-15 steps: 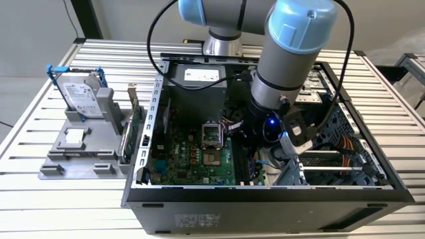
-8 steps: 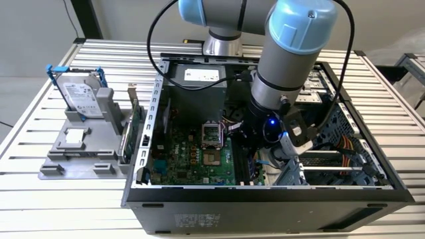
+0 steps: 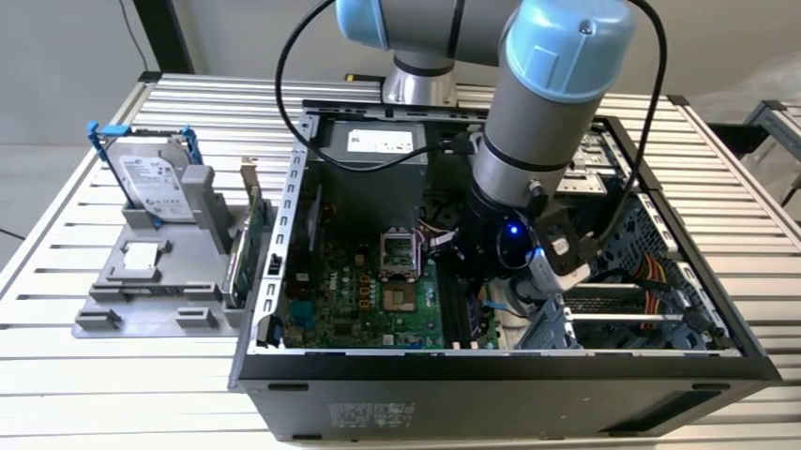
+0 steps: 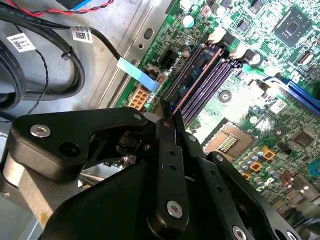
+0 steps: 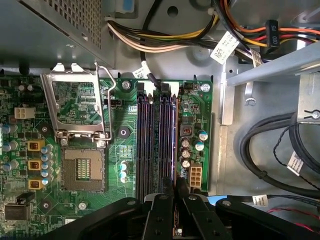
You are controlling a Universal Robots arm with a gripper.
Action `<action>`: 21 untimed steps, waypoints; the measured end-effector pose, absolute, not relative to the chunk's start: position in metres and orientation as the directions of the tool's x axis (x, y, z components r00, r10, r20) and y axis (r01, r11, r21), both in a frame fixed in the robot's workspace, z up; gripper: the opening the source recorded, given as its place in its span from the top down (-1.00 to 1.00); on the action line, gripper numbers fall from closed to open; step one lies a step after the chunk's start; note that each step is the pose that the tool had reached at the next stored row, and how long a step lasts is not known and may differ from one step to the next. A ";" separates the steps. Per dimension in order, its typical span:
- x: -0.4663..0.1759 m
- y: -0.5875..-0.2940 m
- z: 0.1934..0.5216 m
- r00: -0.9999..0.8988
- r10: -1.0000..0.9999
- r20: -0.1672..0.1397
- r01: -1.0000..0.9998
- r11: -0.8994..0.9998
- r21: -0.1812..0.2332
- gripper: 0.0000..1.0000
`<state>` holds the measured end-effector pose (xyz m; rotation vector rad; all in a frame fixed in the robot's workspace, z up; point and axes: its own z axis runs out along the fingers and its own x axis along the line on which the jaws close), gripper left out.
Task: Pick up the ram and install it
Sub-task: 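Insert the ram into the slot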
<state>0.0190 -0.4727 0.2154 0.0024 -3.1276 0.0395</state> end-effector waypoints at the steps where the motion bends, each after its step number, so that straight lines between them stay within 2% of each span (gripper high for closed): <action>1: 0.019 -0.473 0.215 -1.000 -0.001 0.014 -0.002 1.000 -0.025 1.00; 21: 0.019 -0.473 0.212 -1.000 -0.001 0.014 -0.002 1.000 -0.025 1.00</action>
